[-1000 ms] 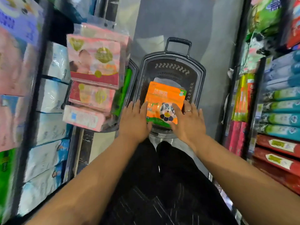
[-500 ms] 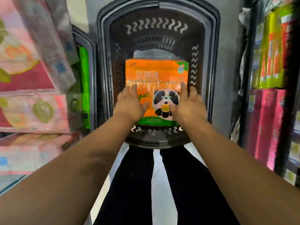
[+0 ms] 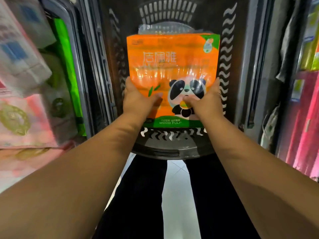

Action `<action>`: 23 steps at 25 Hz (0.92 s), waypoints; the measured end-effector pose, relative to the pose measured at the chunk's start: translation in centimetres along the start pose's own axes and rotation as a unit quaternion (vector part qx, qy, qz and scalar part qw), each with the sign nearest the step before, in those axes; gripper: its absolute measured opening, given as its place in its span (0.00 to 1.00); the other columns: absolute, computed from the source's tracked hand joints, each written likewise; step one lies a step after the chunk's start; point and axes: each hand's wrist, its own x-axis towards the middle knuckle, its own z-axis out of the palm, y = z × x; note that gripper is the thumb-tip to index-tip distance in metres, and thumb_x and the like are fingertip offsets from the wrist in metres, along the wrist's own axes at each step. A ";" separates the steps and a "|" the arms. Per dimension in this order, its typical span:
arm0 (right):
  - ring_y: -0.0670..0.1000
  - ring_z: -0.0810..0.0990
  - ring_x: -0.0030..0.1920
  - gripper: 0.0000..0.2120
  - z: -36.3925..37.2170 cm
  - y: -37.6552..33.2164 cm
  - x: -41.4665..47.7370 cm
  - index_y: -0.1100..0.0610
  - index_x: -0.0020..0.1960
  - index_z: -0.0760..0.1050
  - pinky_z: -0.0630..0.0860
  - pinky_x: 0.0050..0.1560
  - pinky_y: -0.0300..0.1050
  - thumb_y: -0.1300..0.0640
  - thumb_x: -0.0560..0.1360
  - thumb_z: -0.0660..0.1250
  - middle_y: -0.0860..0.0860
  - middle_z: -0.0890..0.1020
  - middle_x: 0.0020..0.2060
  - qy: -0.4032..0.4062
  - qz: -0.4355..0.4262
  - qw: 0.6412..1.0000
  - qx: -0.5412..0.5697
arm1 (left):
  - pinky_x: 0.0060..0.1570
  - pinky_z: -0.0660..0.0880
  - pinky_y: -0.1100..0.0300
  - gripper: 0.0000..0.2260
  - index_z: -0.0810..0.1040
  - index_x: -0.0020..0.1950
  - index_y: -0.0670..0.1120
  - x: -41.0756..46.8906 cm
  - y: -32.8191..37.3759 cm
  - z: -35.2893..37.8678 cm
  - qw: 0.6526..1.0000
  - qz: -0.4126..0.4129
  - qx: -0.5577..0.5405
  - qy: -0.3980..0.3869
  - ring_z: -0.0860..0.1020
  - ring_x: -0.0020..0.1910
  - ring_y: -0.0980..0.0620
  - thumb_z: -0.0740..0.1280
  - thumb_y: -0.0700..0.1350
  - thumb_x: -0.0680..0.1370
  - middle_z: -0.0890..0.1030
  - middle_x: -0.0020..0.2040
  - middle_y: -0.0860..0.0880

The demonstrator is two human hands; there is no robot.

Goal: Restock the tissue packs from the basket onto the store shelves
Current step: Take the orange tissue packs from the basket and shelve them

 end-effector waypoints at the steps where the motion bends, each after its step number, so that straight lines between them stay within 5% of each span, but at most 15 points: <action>1: 0.57 0.71 0.67 0.52 0.1 0.0 0.0 0.54 0.79 0.46 0.77 0.46 0.39 0.51 0.68 0.78 0.55 0.65 0.73 -0.001 0.015 1.000 0.015 | 0.67 0.66 0.51 0.46 0.54 0.77 0.49 -0.1 0.1 0.0 1.000 0.003 -0.005 0.008 0.67 0.69 0.45 0.78 0.54 0.67 0.67 0.71 0.46; 4: 0.51 0.75 0.55 0.47 -0.3 -0.8 -1.6 0.54 0.77 0.52 0.67 0.33 0.27 0.52 0.68 0.77 0.53 0.70 0.68 0.006 0.030 0.999 0.025 | 0.68 0.67 0.45 0.47 0.54 0.77 0.49 -1.2 0.8 -0.8 1.000 0.012 -0.012 0.021 0.67 0.69 0.44 0.78 0.53 0.66 0.65 0.72 0.47; 7: 0.54 0.75 0.60 0.45 -2.2 -1.6 -4.5 0.53 0.74 0.55 0.74 0.49 0.40 0.52 0.66 0.79 0.53 0.71 0.67 0.023 0.016 0.998 0.051 | 0.67 0.67 0.42 0.46 0.53 0.77 0.51 -3.6 2.0 -3.0 0.999 0.035 -0.013 0.024 0.67 0.69 0.43 0.78 0.53 0.67 0.64 0.71 0.48; 11: 0.54 0.78 0.55 0.41 -6.5 -3.7 -9.8 0.50 0.70 0.60 0.75 0.41 0.40 0.51 0.65 0.79 0.49 0.75 0.60 0.019 0.010 0.998 0.062 | 0.67 0.66 0.43 0.46 0.52 0.77 0.51 -8.9 4.2 -6.5 0.998 0.054 0.007 0.029 0.66 0.69 0.42 0.77 0.52 0.68 0.64 0.72 0.48; 16: 0.55 0.76 0.63 0.47 -12.4 -7.2 -17.7 0.50 0.72 0.59 0.76 0.60 0.57 0.41 0.61 0.79 0.50 0.73 0.65 -0.001 -0.042 0.999 0.024 | 0.67 0.66 0.43 0.46 0.57 0.75 0.47 -17.1 5.9 -13.0 0.993 0.084 0.003 0.077 0.67 0.68 0.40 0.78 0.54 0.65 0.67 0.69 0.44; 23: 0.54 0.75 0.62 0.40 -19.6 -12.1 -26.8 0.47 0.63 0.62 0.74 0.62 0.59 0.45 0.59 0.80 0.51 0.74 0.61 -0.095 -0.234 0.967 -0.022 | 0.67 0.65 0.44 0.48 0.59 0.74 0.44 -29.5 5.1 -20.2 0.979 0.079 -0.098 0.159 0.65 0.69 0.42 0.80 0.52 0.62 0.67 0.69 0.42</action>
